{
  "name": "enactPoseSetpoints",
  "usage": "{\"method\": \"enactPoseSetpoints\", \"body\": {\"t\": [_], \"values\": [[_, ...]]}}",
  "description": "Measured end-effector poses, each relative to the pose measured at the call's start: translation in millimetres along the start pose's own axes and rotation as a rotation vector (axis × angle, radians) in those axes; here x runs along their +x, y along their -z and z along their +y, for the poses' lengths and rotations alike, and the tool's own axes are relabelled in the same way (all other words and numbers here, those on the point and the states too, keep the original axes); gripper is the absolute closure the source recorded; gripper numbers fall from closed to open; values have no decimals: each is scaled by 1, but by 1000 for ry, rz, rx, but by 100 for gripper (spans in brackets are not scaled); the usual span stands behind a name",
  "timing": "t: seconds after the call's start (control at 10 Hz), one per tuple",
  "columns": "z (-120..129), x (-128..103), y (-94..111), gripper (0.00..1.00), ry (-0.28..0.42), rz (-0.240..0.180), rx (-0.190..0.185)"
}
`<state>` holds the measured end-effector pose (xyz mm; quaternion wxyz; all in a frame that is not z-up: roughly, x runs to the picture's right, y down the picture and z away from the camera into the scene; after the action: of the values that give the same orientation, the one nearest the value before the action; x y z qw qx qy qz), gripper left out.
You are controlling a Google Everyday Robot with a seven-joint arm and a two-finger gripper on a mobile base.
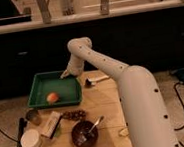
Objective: Place apple in tray
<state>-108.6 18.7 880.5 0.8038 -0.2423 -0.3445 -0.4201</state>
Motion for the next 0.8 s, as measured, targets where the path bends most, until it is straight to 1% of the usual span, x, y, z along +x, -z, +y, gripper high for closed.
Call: {"method": "enactPoseSetpoints", "body": {"t": [0.6, 0.8], "values": [[1, -1, -1, 20, 2, -2, -2], [1, -2, 0, 20, 1, 4, 4]]}}
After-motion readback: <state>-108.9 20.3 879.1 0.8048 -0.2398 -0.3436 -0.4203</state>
